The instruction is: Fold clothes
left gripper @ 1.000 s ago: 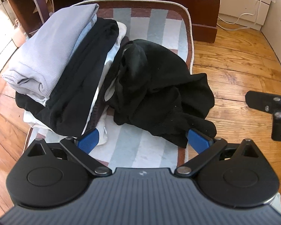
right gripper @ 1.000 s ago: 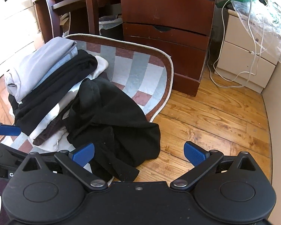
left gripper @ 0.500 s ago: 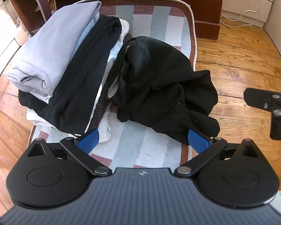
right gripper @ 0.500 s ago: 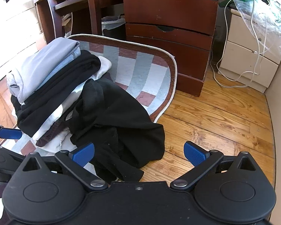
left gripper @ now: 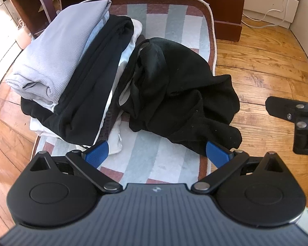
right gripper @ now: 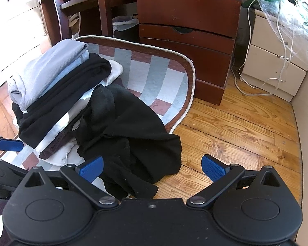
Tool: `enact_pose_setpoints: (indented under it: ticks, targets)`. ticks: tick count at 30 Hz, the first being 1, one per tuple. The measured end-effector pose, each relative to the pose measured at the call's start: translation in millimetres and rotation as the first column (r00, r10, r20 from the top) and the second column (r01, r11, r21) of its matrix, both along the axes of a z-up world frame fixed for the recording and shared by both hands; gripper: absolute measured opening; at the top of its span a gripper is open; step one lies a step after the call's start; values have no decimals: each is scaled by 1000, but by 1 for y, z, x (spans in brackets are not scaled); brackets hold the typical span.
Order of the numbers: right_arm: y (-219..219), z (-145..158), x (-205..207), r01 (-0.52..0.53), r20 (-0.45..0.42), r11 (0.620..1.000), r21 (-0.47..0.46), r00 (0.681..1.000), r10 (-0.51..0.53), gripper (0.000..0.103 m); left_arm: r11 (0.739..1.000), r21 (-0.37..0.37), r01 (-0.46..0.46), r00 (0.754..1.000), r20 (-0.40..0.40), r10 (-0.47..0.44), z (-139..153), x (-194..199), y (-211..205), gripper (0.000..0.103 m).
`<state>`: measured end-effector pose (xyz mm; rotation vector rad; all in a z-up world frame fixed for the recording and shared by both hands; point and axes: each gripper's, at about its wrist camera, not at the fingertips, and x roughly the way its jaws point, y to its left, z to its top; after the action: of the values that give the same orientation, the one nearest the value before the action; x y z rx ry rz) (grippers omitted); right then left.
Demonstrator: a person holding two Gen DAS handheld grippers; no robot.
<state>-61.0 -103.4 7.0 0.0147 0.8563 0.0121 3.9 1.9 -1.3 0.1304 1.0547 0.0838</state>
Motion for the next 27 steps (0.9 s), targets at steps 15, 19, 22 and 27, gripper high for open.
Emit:
enact_pose_setpoints:
  ticks: [15, 19, 22, 27]
  targets:
    - [-16, -24, 15, -71, 107, 985, 159, 993, 54, 103, 999, -18, -32, 998, 53, 33, -36, 12, 13, 103]
    - [-29, -53, 38, -92, 95, 955, 281, 993, 68, 103, 996, -52, -68, 991, 115, 74, -62, 19, 28, 101]
    - [-30, -83, 61, -119, 64, 949, 290, 992, 105, 102, 991, -104, -84, 988, 121, 97, -82, 29, 40, 90]
    - [-38, -117, 104, -131, 26, 924, 360, 991, 131, 97, 973, -221, -64, 982, 161, 101, -111, 44, 53, 69]
